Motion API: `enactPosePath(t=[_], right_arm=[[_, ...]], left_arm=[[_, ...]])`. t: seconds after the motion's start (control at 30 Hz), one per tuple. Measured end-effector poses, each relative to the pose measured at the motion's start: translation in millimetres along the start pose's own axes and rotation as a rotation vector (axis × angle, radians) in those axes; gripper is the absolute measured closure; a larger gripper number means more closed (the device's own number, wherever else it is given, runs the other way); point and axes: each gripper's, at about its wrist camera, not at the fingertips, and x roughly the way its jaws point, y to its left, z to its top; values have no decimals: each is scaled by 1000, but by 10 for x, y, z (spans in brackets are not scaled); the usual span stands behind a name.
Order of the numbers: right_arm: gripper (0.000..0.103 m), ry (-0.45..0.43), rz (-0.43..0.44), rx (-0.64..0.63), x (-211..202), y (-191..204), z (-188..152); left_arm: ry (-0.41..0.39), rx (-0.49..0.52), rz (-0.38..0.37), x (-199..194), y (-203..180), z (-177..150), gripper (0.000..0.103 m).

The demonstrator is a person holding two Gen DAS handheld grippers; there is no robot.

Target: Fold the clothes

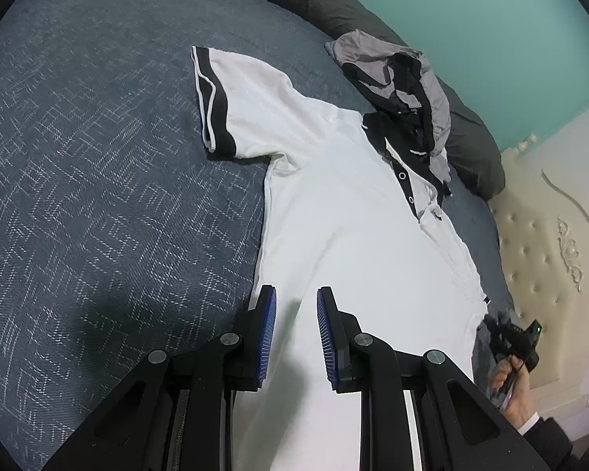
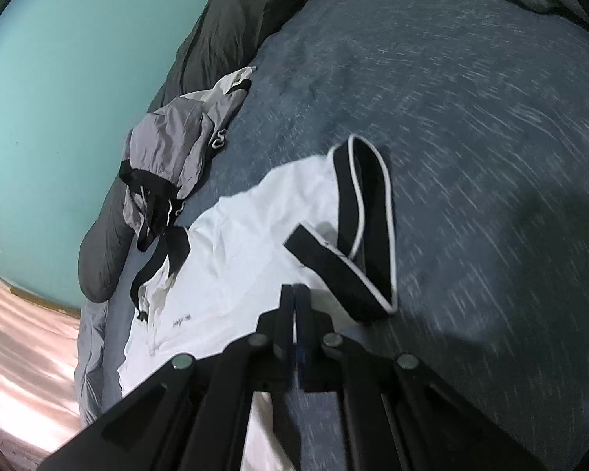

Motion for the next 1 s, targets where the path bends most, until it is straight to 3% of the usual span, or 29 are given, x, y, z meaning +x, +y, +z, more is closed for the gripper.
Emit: enactPosePath(t=[0.13,0.43,0.5,0.57,0.63,0.7,0.73,1.0], right_arm=[[102,15,35,7,-109,-5,-192],[100,112,-46,139,-212,-296,-490],[99,100,-49,128,-325,-281,-479],[99,57,-62,73,-431,-207,-368],[92,32,-70,46,-462,-163,-208],[65,30,-83,36,-387,-147,-27],[60,31,-92,30,-332,-139,56],[56,32,-201,-62,87,-65,646]], left_arm=[[5,-5,-2,14,9,-5,79],[0,-8,-7,-5,8,10,79],[2,-10,-5,1,17,6,79],[2,-11,-4,2,18,3,79],[1,-10,-3,-1,15,4,79],[-1,-8,-2,-4,4,10,79],[-3,-6,-1,-4,-3,14,79],[10,-2,7,53,12,5,79]])
